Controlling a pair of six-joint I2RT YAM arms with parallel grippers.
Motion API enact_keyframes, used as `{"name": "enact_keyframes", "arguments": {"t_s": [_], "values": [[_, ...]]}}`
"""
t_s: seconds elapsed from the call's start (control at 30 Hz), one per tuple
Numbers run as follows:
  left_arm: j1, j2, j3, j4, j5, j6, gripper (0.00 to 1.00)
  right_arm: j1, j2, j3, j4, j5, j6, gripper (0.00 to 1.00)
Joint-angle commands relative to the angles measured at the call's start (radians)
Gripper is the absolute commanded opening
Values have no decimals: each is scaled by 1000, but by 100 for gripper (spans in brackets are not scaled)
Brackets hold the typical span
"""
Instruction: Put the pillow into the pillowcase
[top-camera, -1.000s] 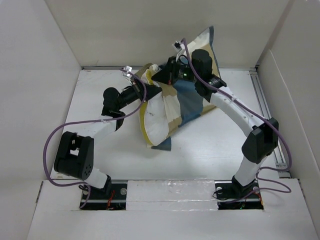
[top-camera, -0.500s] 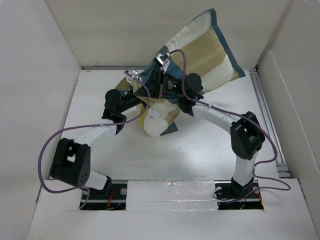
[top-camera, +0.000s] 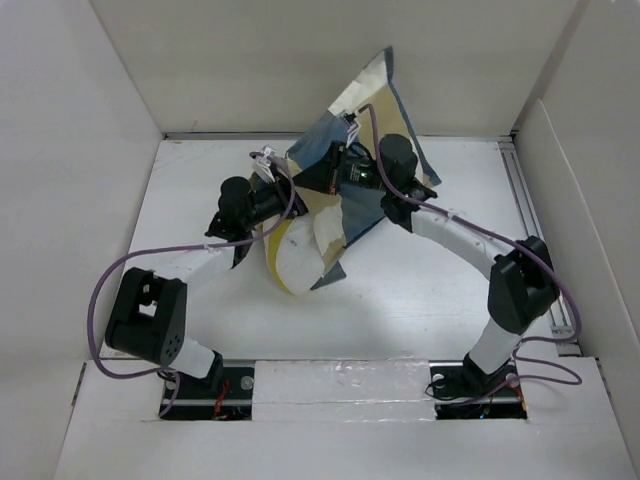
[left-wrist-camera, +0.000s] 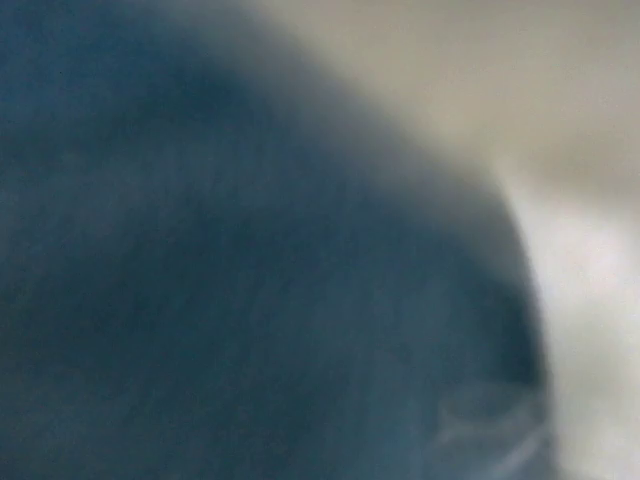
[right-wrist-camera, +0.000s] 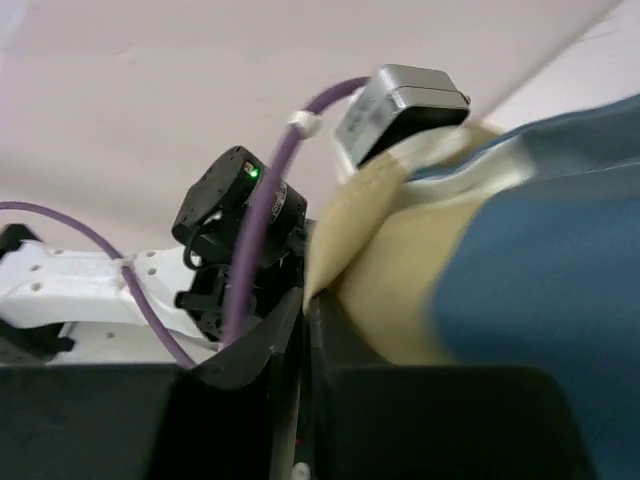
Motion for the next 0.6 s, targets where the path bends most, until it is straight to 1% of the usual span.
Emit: {"name": "enact_keyframes", "arguments": {"t_s": [0.0, 0.03, 0.07, 0.1, 0.13, 0.17, 0.2, 0.23, 0.27, 0.3, 0.33, 0.4, 0.43, 0.47, 0.5, 0.53, 0.57], "values": [[74, 110, 53, -22, -133, -83, 66, 20, -30, 116, -397, 28, -269, 14], [94, 176, 65, -2, -73, -109, 78, 9, 14, 133, -423, 28, -258, 46], [94, 201, 81, 8, -61, -129, 100, 0, 39, 153, -446, 45, -258, 54], [103, 219, 113, -3, -61, -140, 100, -19, 62, 191, -460, 62, -258, 65], [103, 242, 128, -29, -61, -140, 100, -19, 99, 206, -497, 83, -270, 100], [103, 243, 143, -72, -100, -140, 100, -35, 113, 217, -506, 106, -281, 100], [103, 243, 154, -166, -123, -129, 100, -45, 125, 226, -506, 118, -292, 100], [103, 232, 163, -220, -151, -108, 100, -60, 134, 226, -517, 135, -302, 100], [103, 221, 173, -279, -227, -95, 100, -71, 145, 226, -517, 135, -302, 100], [103, 209, 173, -338, -267, -79, 100, -80, 145, 226, -517, 144, -302, 100], [103, 195, 173, -453, -310, -57, 100, -103, 145, 226, -517, 145, -313, 100], [103, 152, 184, -559, -427, -8, 100, -123, 119, 203, -517, 167, -313, 100], [103, 135, 184, -630, -456, 9, 100, -132, 104, 184, -526, 198, -327, 100], [103, 115, 158, -658, -485, 18, 100, -144, 87, 174, -552, 215, -341, 100], [103, 64, 136, -673, -519, 18, 100, -145, 47, 174, -580, 238, -392, 100], [103, 33, 109, -673, -519, 27, 100, -145, 26, 162, -610, 303, -426, 100], [103, 1, 51, -658, -509, 43, 100, -135, 6, 141, -635, 347, -463, 100]]}}
